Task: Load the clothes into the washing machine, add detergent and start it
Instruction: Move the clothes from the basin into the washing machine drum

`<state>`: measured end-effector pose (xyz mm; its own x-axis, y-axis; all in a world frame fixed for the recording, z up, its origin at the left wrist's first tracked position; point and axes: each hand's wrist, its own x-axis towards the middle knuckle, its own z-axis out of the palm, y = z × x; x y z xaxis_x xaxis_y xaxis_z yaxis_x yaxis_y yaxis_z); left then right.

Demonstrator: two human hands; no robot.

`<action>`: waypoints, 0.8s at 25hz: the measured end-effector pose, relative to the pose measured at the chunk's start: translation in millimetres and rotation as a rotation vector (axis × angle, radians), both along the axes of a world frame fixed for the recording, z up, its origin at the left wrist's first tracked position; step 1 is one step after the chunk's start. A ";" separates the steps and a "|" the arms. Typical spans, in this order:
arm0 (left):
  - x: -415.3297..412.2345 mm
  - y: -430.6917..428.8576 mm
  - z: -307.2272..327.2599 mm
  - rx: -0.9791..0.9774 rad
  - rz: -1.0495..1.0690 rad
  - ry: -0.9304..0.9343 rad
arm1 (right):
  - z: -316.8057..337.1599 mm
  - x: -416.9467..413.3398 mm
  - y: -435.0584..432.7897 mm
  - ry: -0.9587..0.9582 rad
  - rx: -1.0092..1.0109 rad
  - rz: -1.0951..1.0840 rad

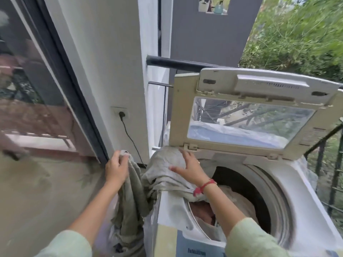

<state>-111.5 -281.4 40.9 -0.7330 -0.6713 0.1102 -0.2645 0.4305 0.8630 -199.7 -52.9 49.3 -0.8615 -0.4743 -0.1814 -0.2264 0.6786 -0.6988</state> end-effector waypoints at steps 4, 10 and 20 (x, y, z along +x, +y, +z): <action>7.2 -30.4 -4.7 0.007 0.002 0.034 | -45.4 -0.4 -44.4 0.007 0.216 -0.056; 12.7 -33.2 -18.4 0.033 0.003 -0.015 | -45.0 14.6 -48.4 0.256 -0.028 -0.234; 1.1 11.9 -5.2 0.001 0.124 0.205 | 104.0 -0.2 128.6 0.793 -0.540 -0.702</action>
<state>-110.5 -269.5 35.7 -0.6074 -0.7548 0.2478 -0.1342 0.4049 0.9045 -199.9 75.7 153.2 -0.7453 0.2948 0.5980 -0.4208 0.4878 -0.7649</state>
